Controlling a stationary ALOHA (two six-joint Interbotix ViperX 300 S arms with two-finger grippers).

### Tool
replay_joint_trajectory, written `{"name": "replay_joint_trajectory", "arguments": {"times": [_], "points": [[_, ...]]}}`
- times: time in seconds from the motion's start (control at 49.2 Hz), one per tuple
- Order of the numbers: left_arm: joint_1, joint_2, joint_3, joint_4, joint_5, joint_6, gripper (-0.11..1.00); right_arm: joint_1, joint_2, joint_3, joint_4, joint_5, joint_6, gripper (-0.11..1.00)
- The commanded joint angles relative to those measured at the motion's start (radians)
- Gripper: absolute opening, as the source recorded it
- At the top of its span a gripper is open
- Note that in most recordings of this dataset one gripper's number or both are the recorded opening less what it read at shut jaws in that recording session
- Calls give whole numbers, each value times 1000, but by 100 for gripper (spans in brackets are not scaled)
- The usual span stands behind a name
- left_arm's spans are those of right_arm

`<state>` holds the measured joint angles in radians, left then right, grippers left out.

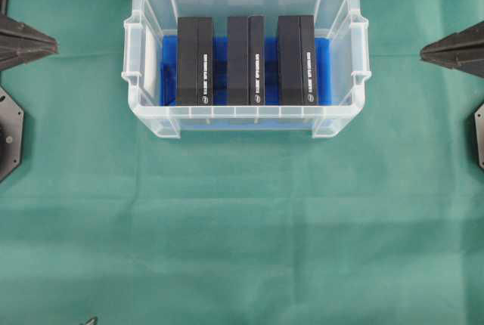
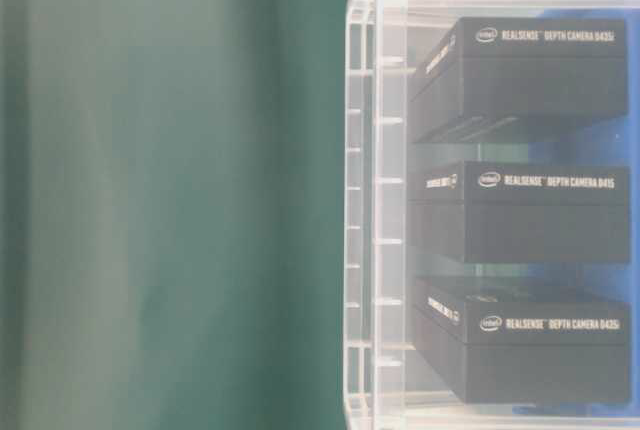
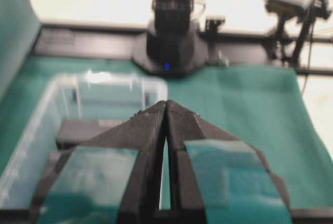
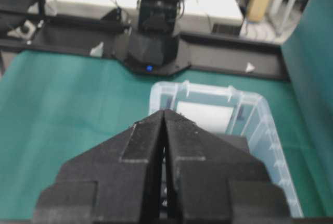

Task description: Take the box out of the case with the left arm.

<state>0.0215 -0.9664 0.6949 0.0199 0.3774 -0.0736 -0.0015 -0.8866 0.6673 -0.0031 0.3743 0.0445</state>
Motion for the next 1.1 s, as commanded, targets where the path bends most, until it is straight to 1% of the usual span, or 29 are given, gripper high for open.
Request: {"name": "replay_joint_trajectory", "arguments": {"times": [0.0, 0.081, 0.142, 0.264, 0.406, 0.467, 0.508, 0.589, 0.914, 0.995, 1.077], "points": [[3, 14, -43, 2, 89, -26, 2, 0, 12, -48, 2, 91, 20, 0], [3, 26, -67, 2, 216, -66, 2, 0, 31, -80, 2, 227, 44, 0], [3, 43, -94, 2, 341, -104, 2, 0, 51, -106, 2, 345, 64, 0], [2, 87, -147, 2, 558, -152, 2, 0, 107, -167, 0, 643, 104, 0], [2, 147, -193, 2, 784, -179, 2, 0, 175, -210, -2, 954, 137, 0], [2, 170, -206, 2, 857, -183, 2, 0, 198, -219, -2, 1063, 143, 0], [0, 186, -210, 2, 894, -183, 2, 0, 210, -224, -2, 1115, 144, 0], [2, 207, -218, 2, 937, -181, 2, 0, 222, -225, -3, 1164, 144, 0], [2, 219, -221, -2, 957, -184, 2, 0, 219, -225, -8, 1164, 144, 0], [2, 222, -222, -3, 971, -193, 2, 0, 219, -225, -12, 1166, 144, 0], [2, 224, -224, -3, 989, -216, 2, 0, 221, -225, -14, 1164, 144, 0]]}}
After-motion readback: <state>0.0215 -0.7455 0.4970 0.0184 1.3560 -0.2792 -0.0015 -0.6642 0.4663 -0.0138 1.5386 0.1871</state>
